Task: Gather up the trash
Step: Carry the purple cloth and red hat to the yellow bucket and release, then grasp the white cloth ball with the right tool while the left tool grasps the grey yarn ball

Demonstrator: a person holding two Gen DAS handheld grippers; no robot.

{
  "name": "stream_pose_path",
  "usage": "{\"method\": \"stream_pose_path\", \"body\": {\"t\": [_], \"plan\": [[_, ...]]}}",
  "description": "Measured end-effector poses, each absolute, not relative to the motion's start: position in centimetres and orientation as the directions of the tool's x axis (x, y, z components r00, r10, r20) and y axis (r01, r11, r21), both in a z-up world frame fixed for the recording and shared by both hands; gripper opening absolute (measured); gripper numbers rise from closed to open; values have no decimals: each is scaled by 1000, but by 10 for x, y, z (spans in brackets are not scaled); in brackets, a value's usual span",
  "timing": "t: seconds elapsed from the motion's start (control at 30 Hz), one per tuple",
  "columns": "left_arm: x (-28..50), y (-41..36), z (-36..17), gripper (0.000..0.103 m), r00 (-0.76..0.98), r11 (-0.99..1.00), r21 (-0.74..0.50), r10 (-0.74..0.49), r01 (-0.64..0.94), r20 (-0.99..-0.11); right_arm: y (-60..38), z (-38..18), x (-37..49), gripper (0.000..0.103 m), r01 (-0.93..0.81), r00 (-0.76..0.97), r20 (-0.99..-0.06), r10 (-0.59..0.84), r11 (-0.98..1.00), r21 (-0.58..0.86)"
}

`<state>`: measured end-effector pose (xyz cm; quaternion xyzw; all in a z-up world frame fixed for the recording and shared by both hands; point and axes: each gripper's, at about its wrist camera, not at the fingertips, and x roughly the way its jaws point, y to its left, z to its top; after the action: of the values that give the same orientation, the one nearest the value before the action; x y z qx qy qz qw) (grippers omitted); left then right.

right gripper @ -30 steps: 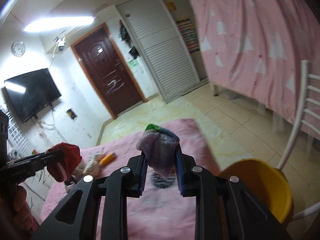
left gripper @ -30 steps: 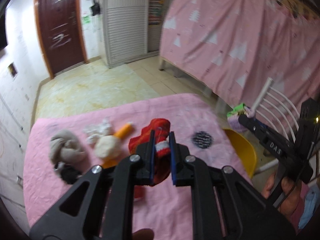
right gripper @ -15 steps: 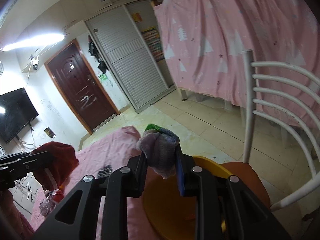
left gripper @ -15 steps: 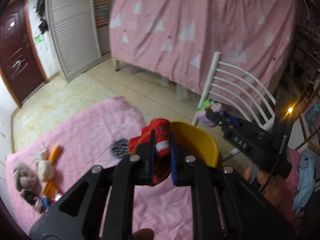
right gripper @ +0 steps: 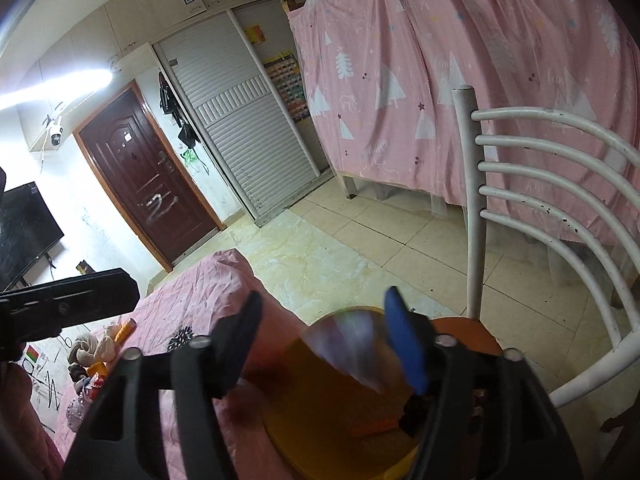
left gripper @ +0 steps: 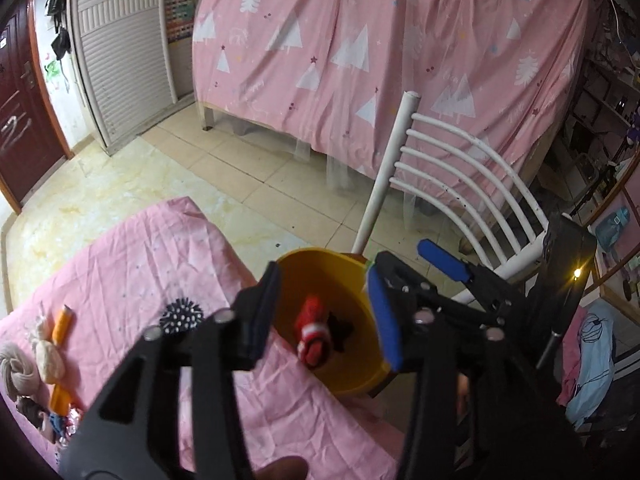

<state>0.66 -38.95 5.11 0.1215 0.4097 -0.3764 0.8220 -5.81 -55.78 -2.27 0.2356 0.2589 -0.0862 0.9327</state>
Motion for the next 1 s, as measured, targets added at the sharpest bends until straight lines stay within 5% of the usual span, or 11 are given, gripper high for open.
{"method": "stream_pose_path", "body": {"t": [1.0], "plan": [[51, -231, 74, 45, 521, 838, -185, -475, 513, -709, -422, 12, 19, 62, 69, 829, -547, 113, 951, 300]]}}
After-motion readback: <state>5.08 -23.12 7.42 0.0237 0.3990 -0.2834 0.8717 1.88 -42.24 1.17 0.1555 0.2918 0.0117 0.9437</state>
